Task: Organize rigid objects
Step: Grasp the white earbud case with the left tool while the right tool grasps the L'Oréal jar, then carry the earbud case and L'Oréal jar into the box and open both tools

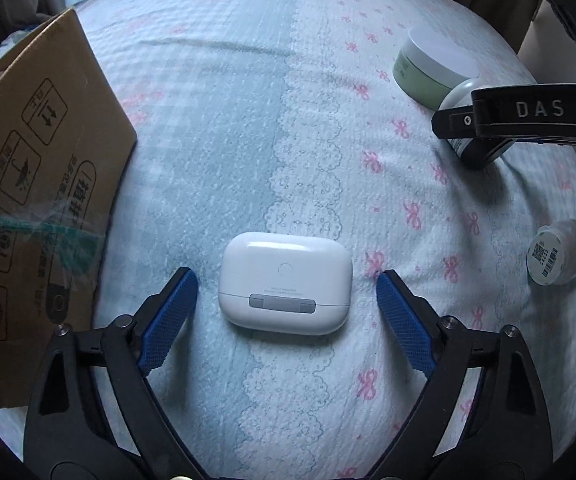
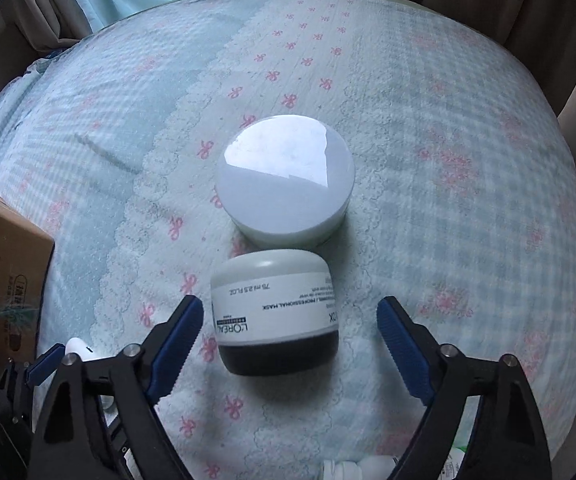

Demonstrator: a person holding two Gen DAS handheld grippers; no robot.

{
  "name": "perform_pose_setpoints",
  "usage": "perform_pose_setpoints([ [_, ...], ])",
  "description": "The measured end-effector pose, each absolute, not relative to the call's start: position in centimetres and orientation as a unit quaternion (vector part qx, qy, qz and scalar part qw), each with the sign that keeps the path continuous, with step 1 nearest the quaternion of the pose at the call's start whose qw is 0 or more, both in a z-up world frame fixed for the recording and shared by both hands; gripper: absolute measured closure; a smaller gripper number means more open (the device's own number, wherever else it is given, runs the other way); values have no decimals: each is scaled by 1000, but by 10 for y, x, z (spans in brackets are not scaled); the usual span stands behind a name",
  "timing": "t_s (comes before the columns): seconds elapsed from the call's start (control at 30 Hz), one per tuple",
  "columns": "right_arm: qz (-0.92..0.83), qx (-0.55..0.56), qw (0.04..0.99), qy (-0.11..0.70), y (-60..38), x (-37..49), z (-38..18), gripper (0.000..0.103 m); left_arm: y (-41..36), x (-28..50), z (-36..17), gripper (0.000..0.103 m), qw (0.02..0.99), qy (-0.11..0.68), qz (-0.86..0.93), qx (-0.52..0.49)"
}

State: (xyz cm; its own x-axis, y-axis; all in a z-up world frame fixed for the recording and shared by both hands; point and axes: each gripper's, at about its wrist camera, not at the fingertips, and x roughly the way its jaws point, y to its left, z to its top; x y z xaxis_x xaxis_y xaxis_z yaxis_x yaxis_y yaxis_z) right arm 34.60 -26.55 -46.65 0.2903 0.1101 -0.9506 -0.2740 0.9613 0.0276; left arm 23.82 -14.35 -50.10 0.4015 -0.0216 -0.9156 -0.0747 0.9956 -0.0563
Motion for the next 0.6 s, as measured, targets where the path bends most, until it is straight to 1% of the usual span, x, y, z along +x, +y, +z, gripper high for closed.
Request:
perform_pose_setpoints([
  [0.03, 122, -70, 800, 584, -265, 347, -468, 35, -146, 239, -500, 26, 837, 545, 11, -41],
  [0.07, 124, -70, 800, 583, -264, 349, -469, 40, -149, 240, -499, 34, 837, 546, 5, -37],
  [0.1, 127, -70, 800, 582, -263, 350, -469, 42, -151, 242, -496, 42, 837, 546, 1, -34],
  [0.13, 130, -71, 801, 580, -263, 351, -468, 48, -152, 242, -496, 45, 837, 546, -5, -35],
  [0.17, 136, -73, 802, 577, -261, 351, -467, 51, -153, 241, -496, 45, 837, 546, -5, -32],
  [0.33, 133, -100, 803, 572, -248, 355, -469, 51, -149, 241, -494, 45, 836, 547, -7, -35],
  [0.6, 131, -92, 806, 570, -253, 352, -464, 51, -146, 239, -482, 46, 842, 539, -5, -38],
])
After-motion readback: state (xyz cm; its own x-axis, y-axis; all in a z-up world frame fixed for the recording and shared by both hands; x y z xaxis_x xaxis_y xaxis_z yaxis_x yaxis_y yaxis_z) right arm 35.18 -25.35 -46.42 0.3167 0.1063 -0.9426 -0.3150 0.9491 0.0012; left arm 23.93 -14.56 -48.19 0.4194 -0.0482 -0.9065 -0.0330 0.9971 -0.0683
